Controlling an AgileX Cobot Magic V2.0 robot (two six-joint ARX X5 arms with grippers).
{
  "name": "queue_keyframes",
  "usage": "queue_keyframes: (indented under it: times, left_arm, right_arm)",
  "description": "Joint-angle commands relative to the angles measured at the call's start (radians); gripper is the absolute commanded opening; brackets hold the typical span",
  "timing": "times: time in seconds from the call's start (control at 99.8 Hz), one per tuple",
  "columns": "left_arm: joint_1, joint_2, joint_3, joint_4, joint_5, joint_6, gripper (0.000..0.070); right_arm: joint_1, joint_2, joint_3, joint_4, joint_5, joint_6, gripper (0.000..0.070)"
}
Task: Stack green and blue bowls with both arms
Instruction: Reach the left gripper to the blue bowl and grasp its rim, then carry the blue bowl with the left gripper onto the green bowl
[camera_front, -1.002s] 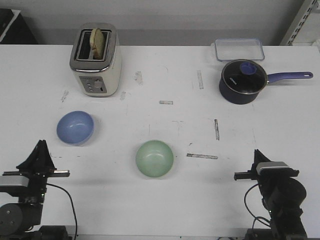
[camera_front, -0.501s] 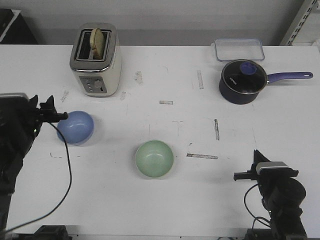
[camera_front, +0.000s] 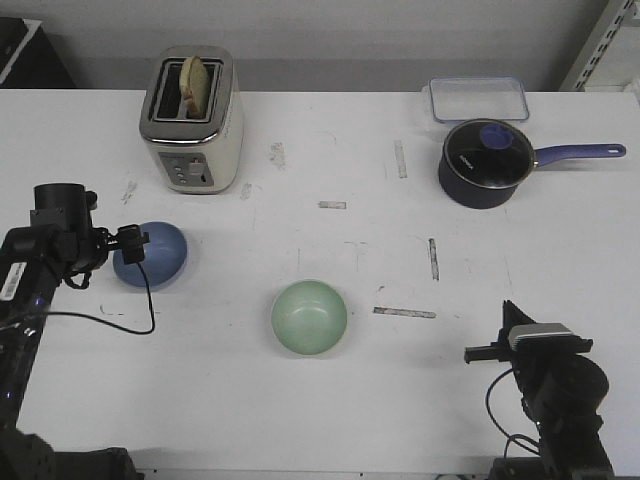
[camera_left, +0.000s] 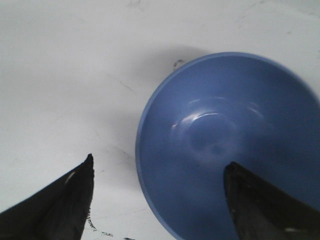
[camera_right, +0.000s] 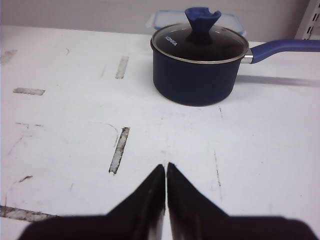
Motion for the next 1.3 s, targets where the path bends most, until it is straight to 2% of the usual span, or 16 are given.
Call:
queue_keyframes:
  times: [0.0,0.18,0.241,0.591,0.962,1.153,1.293]
  left_arm:
    - [0.014,0.053,0.017,-0.006,0.011,-0.047,0.0489]
    - [0.026,0.151,0.017,-0.019,0.079,-0.068,0.0480]
    - [0.026,0.171,0.017,-0.015,0.080,-0.067,0.0454]
    - [0.029,0.202,0.017,0.030,0.080,-0.069,0.0000]
    - [0.024,0.195,0.060,0.015,0.086,-0.069,0.0000]
    - [-0.014,0.152,0.160,-0.049,0.151,-0.069,0.0000]
    - [-0.087,0.078,0.198,-0.058,0.217,-0.069,0.0000]
  right_arm:
    - [0.002,0.003,0.007,0.009,0.000,0.007,0.0000]
    - [0.002,0.003,0.007,0.009,0.000,0.006,0.0000]
    - [0.002,0.003,0.007,0.009,0.000,0.006,0.0000]
    - [0.002,0.003,0.007,0.009,0.000,0.006,0.0000]
    - [0.002,0.003,0.007,0.009,0.001,0.002,0.0000]
    - [0.002,0.003,0.007,0.009,0.001,0.002,0.0000]
    - [0.002,0.003,0.007,0.009,0.001,0.002,0.0000]
